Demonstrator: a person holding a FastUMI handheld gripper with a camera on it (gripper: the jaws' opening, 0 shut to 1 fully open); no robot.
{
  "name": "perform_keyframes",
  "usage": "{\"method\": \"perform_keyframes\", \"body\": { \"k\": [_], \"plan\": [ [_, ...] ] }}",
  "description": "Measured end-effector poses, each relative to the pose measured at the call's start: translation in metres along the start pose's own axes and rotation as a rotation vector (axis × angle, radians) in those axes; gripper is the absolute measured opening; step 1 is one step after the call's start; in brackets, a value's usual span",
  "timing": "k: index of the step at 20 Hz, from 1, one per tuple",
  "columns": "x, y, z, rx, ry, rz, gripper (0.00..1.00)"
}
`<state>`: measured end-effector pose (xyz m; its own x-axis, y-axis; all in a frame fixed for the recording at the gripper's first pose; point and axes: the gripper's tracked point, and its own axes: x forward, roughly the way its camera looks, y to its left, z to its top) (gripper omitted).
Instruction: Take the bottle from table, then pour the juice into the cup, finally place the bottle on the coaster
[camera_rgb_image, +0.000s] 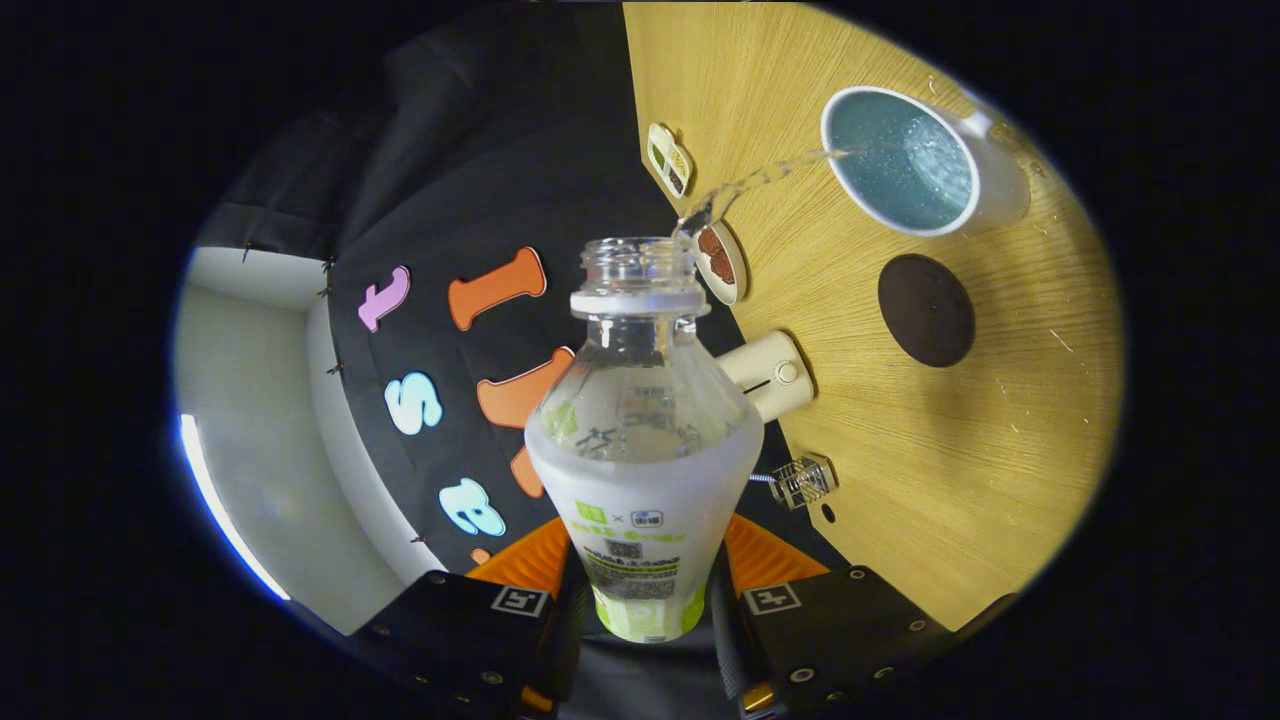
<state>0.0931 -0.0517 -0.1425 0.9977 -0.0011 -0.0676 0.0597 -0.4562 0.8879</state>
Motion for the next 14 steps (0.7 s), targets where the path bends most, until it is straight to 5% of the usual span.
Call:
{"method": "perform_keyframes", "body": {
  "k": [14],
  "plan": [
    [0.0009,0.0075,0.005,0.066,-0.009,0.021,0.56]
  ]
}}
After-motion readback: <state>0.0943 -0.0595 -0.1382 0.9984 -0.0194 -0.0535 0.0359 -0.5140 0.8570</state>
